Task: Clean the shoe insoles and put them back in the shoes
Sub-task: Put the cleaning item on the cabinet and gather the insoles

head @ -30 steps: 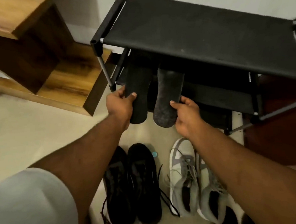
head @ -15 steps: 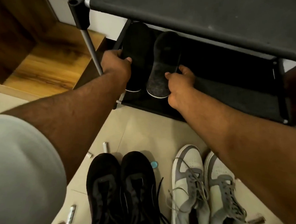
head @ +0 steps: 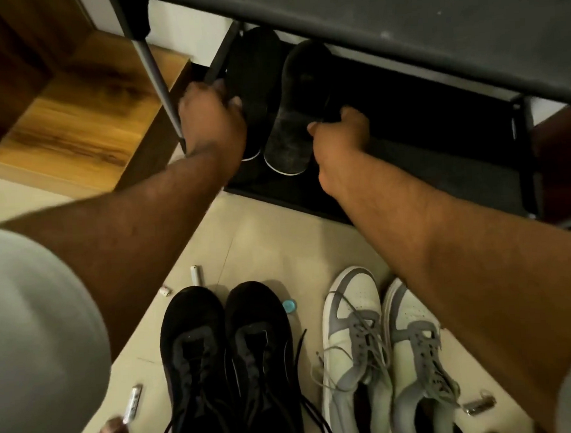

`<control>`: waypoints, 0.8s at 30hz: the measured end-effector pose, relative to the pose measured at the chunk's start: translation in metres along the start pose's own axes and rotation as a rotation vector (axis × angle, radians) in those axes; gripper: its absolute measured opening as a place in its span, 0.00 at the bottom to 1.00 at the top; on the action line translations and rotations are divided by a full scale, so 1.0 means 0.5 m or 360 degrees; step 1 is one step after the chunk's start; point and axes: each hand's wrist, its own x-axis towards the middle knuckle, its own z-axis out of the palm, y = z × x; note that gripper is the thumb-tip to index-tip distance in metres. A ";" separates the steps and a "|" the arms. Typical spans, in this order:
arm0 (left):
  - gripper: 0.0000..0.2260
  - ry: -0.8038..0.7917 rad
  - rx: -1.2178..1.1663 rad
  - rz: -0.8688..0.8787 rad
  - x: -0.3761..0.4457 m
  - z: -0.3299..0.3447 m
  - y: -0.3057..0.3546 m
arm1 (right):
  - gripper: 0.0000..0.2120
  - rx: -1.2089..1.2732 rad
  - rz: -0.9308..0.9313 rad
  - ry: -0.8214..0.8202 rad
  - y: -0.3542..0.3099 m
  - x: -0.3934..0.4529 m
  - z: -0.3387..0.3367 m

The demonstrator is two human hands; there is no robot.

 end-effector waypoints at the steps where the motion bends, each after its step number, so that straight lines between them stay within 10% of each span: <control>1: 0.18 0.0009 -0.0010 0.0101 -0.044 -0.002 0.008 | 0.28 -0.0030 -0.0057 0.0028 0.004 -0.021 -0.022; 6: 0.16 -0.0369 -0.0236 0.0289 -0.340 0.022 0.077 | 0.16 -0.0253 -0.0111 0.0029 0.080 -0.209 -0.233; 14: 0.07 -0.1440 -0.0274 -0.0497 -0.867 0.100 0.185 | 0.07 -0.0347 0.0662 0.0427 0.318 -0.533 -0.697; 24: 0.19 -0.1447 0.0150 -0.1363 -1.177 0.259 0.086 | 0.17 -0.0556 0.1086 0.0612 0.631 -0.609 -0.922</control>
